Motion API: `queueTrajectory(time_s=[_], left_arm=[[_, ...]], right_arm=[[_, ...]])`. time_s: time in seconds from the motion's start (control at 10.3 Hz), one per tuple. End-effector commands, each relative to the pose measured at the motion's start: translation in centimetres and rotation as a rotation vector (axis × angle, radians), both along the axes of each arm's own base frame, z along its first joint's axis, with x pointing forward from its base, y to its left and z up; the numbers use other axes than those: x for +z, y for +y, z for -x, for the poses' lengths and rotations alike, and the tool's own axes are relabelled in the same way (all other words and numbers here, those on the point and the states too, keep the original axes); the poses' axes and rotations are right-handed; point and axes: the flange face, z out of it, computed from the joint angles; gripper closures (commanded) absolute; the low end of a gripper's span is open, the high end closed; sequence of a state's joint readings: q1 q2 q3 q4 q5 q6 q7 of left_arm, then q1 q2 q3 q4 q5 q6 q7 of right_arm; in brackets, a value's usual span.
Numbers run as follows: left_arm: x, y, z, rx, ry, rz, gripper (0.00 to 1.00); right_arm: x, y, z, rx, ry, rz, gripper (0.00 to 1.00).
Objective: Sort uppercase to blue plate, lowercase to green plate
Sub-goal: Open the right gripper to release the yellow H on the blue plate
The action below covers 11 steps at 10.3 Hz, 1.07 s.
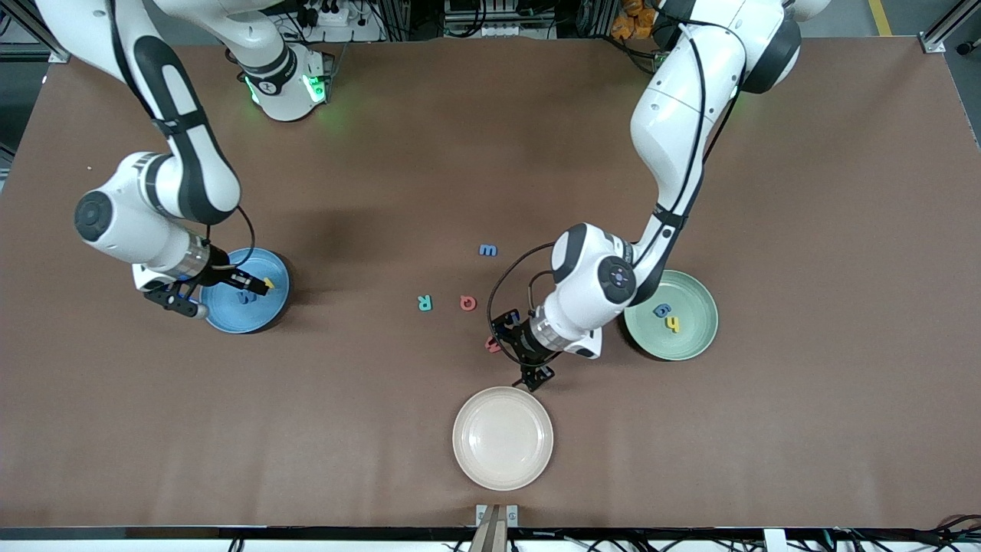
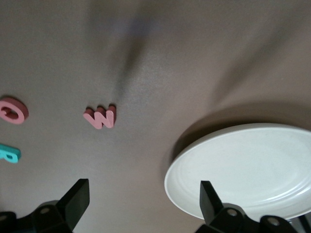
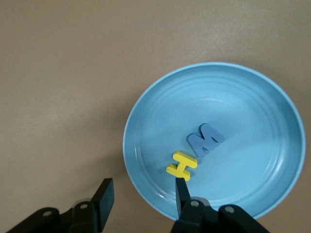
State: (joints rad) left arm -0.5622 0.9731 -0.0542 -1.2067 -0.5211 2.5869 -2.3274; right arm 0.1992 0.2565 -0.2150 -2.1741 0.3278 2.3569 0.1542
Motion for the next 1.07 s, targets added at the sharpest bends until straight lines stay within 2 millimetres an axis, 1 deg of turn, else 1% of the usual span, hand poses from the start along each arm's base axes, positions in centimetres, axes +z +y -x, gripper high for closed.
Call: queueTrajectory(time_s=[0.0,0.1,0.19,0.29,0.39,0.49,0.58,0.68,0.87,0.97], left_arm=[[-1.3,-2.4,2.8,-0.008,0.052,0.016,0.00],[-1.9,-3.8,4.9,-0.026,0.039,0.001,0.00],[-2.4,-4.0,7.0,-0.017,-0.007,-0.013,0.00],[-2.6,-3.8,9.0,-0.033,-0.043,-0.035,0.00],[-2.4,-3.1,9.4,-0.062,-0.059,-0.048,0.00],[-2.2,-2.3,8.7,-0.051,-0.064,-0.048,0.00],[-2.1,-1.2,7.8,-0.036,-0.066,-0.048,0.00],[-2.2,-1.0,7.6,-0.057,-0.079,-0.055,0.00],[-2.9,-0.5,7.3,-0.073,-0.084,-0.063,0.00],[-3.4,-0.3,7.3,-0.073,-0.080,-0.068,0.00]], right_arm=[[1.2,0.0,-0.2,-0.043,0.007,-0.033,0.38],[1.2,1.0,-0.2,-0.076,0.009,-0.065,0.38],[1.1,2.6,-0.2,-0.092,0.012,-0.081,0.38],[1.3,4.0,-0.3,-0.124,0.015,-0.090,0.38],[1.6,6.3,-0.6,-0.137,0.015,-0.094,0.38],[1.8,8.2,-0.8,-0.168,0.007,-0.091,0.38],[1.9,9.7,-0.8,-0.188,0.003,-0.088,0.37],[2.0,10.4,-0.9,-0.202,0.003,-0.087,0.38],[1.5,10.8,-0.9,-0.208,0.007,-0.087,0.38],[1.1,11.7,-1.0,-0.211,-0.005,-0.093,0.38]])
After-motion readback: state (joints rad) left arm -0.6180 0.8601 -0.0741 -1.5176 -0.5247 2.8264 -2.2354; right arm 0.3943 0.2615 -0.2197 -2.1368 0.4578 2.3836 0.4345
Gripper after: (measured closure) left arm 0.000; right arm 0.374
